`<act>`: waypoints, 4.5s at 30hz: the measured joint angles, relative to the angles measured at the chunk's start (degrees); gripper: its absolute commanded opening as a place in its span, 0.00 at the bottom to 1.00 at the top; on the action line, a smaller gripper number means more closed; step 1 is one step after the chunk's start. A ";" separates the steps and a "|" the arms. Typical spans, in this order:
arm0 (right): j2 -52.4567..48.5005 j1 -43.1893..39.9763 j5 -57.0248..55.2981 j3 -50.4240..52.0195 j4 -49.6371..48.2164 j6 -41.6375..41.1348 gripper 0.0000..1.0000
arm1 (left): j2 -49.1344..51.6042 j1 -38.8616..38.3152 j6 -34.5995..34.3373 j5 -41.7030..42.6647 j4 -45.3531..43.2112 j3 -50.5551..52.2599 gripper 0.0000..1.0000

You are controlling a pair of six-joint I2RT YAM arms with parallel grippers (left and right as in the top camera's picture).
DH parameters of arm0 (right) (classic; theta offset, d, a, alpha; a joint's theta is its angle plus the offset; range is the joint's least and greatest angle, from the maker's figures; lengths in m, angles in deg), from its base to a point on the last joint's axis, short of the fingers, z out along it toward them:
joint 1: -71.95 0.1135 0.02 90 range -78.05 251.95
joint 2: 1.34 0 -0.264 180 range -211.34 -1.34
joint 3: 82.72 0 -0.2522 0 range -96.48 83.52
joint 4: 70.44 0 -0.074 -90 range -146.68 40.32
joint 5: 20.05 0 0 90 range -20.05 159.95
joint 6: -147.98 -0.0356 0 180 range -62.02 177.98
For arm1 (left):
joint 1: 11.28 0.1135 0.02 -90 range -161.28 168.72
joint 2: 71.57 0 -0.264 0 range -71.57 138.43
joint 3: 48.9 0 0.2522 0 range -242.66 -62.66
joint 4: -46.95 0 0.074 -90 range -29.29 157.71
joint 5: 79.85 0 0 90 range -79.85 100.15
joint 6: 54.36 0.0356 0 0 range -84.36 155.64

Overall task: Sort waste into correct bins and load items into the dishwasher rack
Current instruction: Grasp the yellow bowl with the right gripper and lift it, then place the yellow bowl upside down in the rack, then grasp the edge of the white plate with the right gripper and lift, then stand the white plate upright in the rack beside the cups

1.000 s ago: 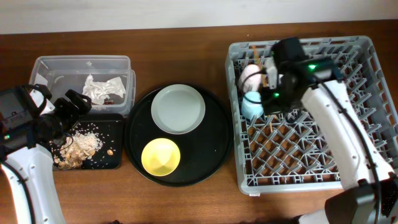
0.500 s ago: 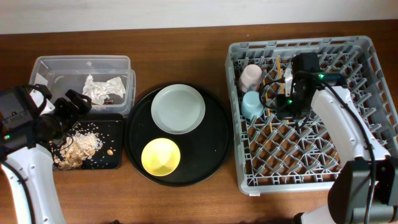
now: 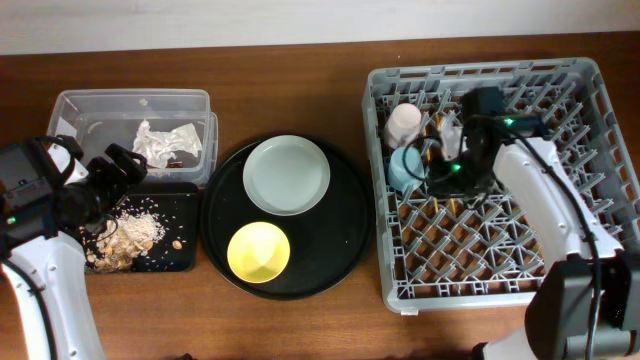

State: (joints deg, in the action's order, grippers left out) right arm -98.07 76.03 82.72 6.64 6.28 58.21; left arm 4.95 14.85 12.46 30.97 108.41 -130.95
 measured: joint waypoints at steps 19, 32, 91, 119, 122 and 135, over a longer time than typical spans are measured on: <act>-12.13 62.20 -10.73 -1.53 -32.02 -6.16 0.24 | 0.00 0.00 0.00 0.02 0.02 0.00 0.99; -14.36 62.47 -18.73 -4.44 -22.43 -6.27 0.04 | 0.00 0.00 0.00 0.00 0.04 0.00 1.00; -10.88 29.24 -17.51 -0.04 -38.53 -8.00 0.52 | 0.00 0.04 0.00 -0.02 0.00 0.00 0.99; 9.35 15.10 -85.18 -11.72 -20.41 8.76 0.04 | -0.02 0.04 0.00 0.00 -0.09 -0.02 0.99; 1.79 15.45 -84.72 -11.72 -19.63 8.87 0.04 | -0.02 0.04 0.00 0.00 -0.13 -0.02 0.99; -10.23 17.03 -75.56 -11.63 -20.33 7.28 0.98 | -0.02 0.04 0.00 0.00 -0.11 -0.02 0.99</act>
State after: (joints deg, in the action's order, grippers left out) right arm -108.30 93.05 7.16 -4.99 -14.05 65.49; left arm 4.92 14.89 12.46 30.97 108.30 -130.97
